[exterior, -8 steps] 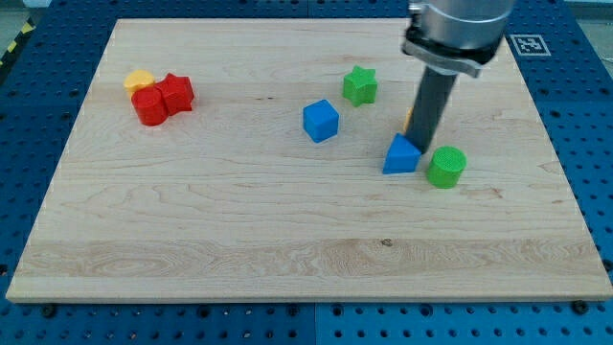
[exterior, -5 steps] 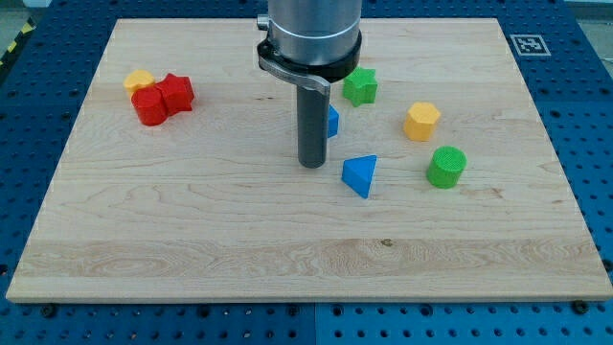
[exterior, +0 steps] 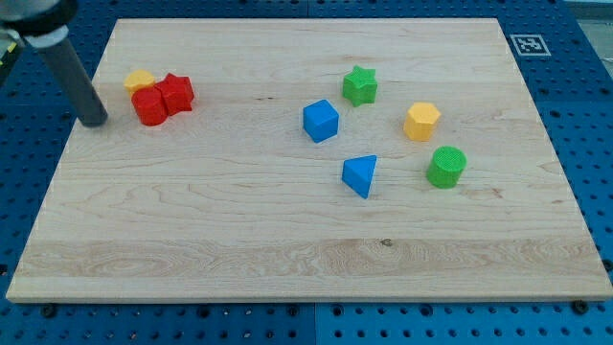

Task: Move the red blocks diagonally

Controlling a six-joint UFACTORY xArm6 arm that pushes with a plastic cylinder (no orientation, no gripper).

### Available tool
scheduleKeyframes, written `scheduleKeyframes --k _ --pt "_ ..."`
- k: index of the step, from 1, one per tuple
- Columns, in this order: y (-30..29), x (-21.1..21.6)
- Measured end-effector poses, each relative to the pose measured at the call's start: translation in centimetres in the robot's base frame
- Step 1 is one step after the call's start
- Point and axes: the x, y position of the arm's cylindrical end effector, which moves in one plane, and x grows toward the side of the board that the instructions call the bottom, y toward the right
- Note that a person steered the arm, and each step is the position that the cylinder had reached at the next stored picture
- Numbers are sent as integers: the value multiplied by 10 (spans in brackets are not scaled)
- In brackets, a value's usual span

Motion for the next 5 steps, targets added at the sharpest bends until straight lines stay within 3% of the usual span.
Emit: scheduleKeyframes --k 1,2,5 --pt "-4 -46" --pt "-4 -57" --pt "0 -44"
